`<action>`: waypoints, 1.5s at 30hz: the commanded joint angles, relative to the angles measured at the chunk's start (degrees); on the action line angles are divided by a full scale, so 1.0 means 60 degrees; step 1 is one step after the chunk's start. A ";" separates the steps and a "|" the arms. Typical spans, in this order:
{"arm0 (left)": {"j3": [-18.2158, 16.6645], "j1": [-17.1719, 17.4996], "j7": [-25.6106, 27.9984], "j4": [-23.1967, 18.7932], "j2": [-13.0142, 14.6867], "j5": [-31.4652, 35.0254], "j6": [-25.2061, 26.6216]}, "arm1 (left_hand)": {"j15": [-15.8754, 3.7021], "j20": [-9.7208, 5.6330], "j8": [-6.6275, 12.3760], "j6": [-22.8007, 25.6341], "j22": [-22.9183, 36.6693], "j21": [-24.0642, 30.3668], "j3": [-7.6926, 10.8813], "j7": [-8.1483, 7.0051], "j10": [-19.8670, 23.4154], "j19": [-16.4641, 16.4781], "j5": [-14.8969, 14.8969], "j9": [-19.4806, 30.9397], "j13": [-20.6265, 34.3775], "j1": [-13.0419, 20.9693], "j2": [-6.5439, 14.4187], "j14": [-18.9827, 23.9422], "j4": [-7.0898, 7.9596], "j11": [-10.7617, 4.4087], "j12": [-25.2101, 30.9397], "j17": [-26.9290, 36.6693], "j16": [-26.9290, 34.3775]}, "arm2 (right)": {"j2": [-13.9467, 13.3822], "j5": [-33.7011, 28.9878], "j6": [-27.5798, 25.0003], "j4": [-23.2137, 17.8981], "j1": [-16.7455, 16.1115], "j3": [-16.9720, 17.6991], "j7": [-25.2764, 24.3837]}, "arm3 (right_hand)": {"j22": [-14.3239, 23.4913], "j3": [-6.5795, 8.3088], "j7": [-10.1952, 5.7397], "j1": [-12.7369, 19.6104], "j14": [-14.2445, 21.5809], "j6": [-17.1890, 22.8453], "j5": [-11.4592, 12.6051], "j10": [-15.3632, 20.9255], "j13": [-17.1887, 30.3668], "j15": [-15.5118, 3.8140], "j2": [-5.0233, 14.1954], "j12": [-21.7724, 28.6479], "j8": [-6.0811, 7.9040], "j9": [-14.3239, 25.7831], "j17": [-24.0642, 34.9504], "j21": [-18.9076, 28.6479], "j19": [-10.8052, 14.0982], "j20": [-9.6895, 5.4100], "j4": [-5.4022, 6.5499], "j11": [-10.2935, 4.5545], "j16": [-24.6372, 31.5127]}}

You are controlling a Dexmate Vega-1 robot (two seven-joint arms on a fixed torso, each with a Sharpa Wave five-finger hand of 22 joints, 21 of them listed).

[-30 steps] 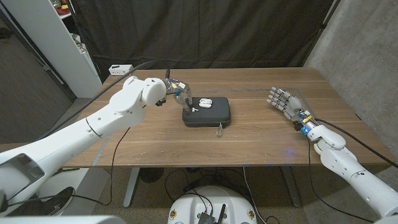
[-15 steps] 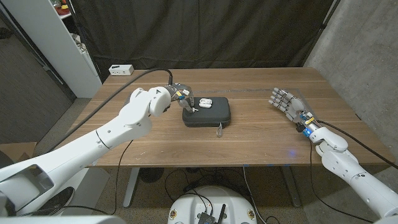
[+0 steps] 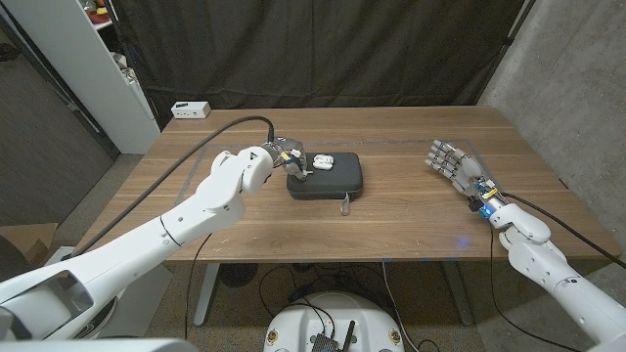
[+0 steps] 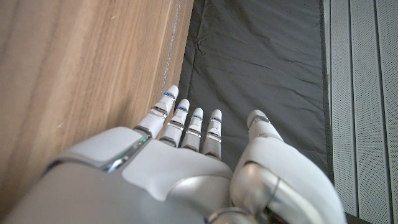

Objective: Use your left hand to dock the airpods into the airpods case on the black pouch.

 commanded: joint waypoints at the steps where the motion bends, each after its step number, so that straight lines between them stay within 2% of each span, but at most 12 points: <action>1: 0.0078 0.0414 0.0676 0.0182 -0.0237 0.0312 0.0222 | -0.0324 0.0024 0.0147 0.0196 0.0048 0.0044 -0.0059 0.0055 0.0184 0.0067 -0.0029 0.0103 0.0063 0.0065 0.0162 0.0184 -0.0030 -0.0024 0.0092 0.0036 0.0046 | -0.0006 0.0050 0.0125 -0.0004 -0.0114 0.0069 0.0138 | 0.0027 -0.0008 -0.0044 -0.0141 0.0031 0.0054 0.0041 0.0095 0.0025 -0.0783 0.0013 0.0075 0.0023 0.0018 0.0027 0.0055 0.0022 0.0063 0.0056 0.0008 0.0040; 9: 0.0063 0.0514 0.0691 0.0055 -0.0244 0.0309 0.0223 | -0.0399 0.0010 0.0218 0.0295 0.0055 0.0044 -0.0112 0.0041 0.0256 0.0062 -0.0078 0.0200 0.0104 0.0040 0.0174 0.0283 -0.0006 -0.0070 0.0124 0.0040 0.0047 | 0.0014 0.0105 0.0102 0.0075 -0.0064 0.0055 0.0303 | 0.0027 0.0005 -0.0030 -0.0189 0.0041 0.0062 0.0040 0.0089 0.0027 -0.0794 0.0014 0.0071 0.0023 0.0019 0.0020 0.0055 0.0022 0.0064 0.0084 0.0007 0.0032; 18: 0.0128 0.0524 0.0303 -0.0188 -0.0304 0.0490 0.0361 | -0.0366 0.0010 0.0191 0.0213 0.0061 0.0025 -0.0493 0.0072 0.0282 0.0014 -0.0186 0.0292 0.0162 -0.0494 -0.0088 0.0352 0.0253 -0.0099 0.0136 0.0068 0.0043 | -0.0024 0.0247 -0.0044 0.0183 -0.0023 0.0087 0.0540 | 0.0027 0.0034 -0.0032 -0.0225 0.0043 0.0048 0.0041 0.0098 0.0030 -0.0792 0.0015 0.0071 0.0014 0.0021 0.0006 0.0054 0.0020 0.0061 0.0100 0.0013 0.0014; 31: 0.0252 0.0372 -0.0165 -0.0172 -0.0560 0.0970 0.0412 | -0.0404 0.0073 0.0184 0.0221 0.0067 0.0008 -0.0684 0.0127 0.0339 -0.0036 -0.0201 0.0354 0.0207 -0.0684 -0.0174 0.0501 0.0352 -0.0103 0.0156 0.0074 0.0068 | -0.0033 0.0439 -0.0269 0.0310 0.0056 0.0150 0.0851 | 0.0027 0.0070 -0.0063 -0.0241 0.0042 0.0047 0.0045 0.0082 0.0032 -0.0808 0.0034 0.0061 0.0010 0.0022 0.0001 0.0049 0.0007 0.0055 0.0103 -0.0047 0.0005; 36: 0.0287 0.0389 -0.0053 0.0040 -0.0737 0.1087 0.0482 | -0.0415 0.0119 0.0241 0.0426 0.0071 0.0015 -0.0657 0.0073 0.0458 -0.0027 -0.0168 0.0371 0.0233 -0.0553 -0.0058 0.0592 0.0319 -0.0130 0.0199 0.0066 0.0071 | 0.0018 0.0476 -0.0312 0.0378 0.0114 0.0159 0.0897 | 0.0027 0.0073 -0.0073 -0.0255 0.0054 0.0039 0.0042 0.0090 0.0034 -0.0812 0.0034 0.0062 0.0006 0.0023 0.0004 0.0051 0.0011 0.0057 0.0107 -0.0021 0.0012; 40: 0.0291 0.0376 0.0029 0.0145 -0.0784 0.1093 0.0427 | -0.0465 0.0156 0.0311 0.0627 0.0075 0.0041 -0.0537 -0.0022 0.0540 0.0026 -0.0108 0.0419 0.0260 -0.0203 0.0133 0.0757 0.0183 -0.0112 0.0225 0.0058 0.0091 | 0.0037 0.0478 -0.0366 0.0409 0.0159 0.0152 0.0907 | 0.0027 0.0074 -0.0077 -0.0268 0.0068 0.0038 0.0040 0.0095 0.0034 -0.0806 0.0028 0.0064 0.0005 0.0023 0.0004 0.0052 0.0011 0.0057 0.0111 0.0004 0.0017; 45: 0.0273 0.0364 0.0087 0.0188 -0.0818 0.1137 0.0430 | -0.0515 0.0139 0.0401 0.0867 0.0078 0.0056 -0.0466 -0.0024 0.0629 0.0057 -0.0089 0.0457 0.0282 0.0032 0.0247 0.0827 0.0090 -0.0102 0.0253 0.0052 0.0079 | 0.0081 0.0449 -0.0396 0.0553 0.0294 0.0114 0.0977 | 0.0027 0.0080 -0.0079 -0.0277 0.0072 0.0036 0.0039 0.0089 0.0035 -0.0811 0.0023 0.0060 0.0003 0.0024 0.0002 0.0052 0.0011 0.0061 0.0110 -0.0008 0.0015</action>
